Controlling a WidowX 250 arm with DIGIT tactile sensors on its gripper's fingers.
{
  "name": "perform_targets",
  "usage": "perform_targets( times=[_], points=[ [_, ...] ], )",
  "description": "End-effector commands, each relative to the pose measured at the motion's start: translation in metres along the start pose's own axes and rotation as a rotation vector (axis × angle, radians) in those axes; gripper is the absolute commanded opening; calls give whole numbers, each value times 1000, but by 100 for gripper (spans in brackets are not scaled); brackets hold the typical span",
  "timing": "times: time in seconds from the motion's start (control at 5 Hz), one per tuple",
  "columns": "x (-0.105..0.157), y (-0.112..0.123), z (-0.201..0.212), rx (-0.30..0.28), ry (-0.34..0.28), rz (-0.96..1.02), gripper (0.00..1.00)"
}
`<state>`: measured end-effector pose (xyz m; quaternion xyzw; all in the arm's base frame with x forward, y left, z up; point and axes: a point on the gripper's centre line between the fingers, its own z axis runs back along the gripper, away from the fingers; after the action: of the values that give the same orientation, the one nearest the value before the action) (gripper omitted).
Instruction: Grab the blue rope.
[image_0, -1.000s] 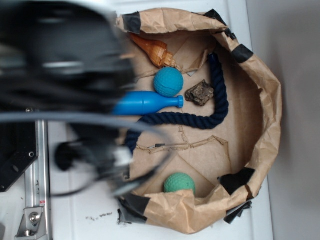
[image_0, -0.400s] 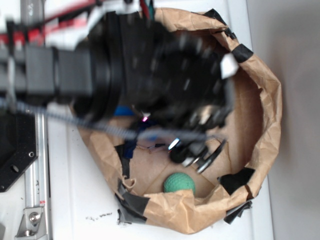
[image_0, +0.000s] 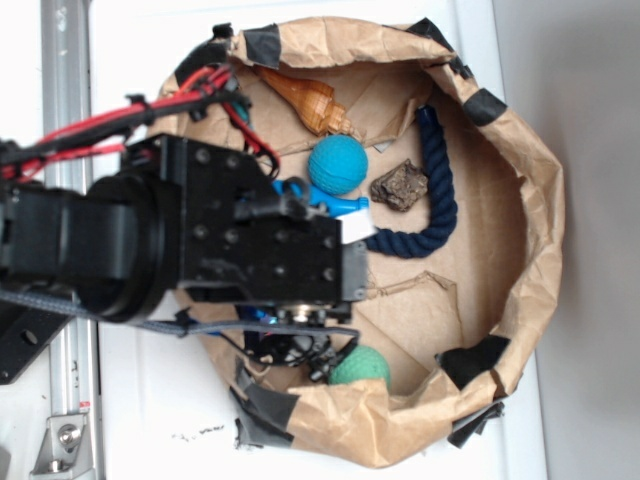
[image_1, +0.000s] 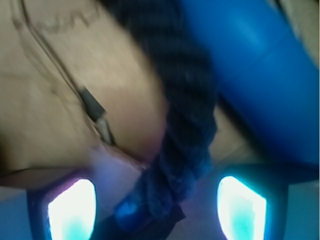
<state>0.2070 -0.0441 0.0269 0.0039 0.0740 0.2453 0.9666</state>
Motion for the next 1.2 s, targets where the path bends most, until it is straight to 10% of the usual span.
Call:
perform_targets(
  times=[0.0,0.2,1.0],
  points=[
    [30,12,-12,-37,0,-237,45],
    [35,24,-6,-20,-37,-234,0],
    [46,17,119,-108,-234,-453,0]
  ],
)
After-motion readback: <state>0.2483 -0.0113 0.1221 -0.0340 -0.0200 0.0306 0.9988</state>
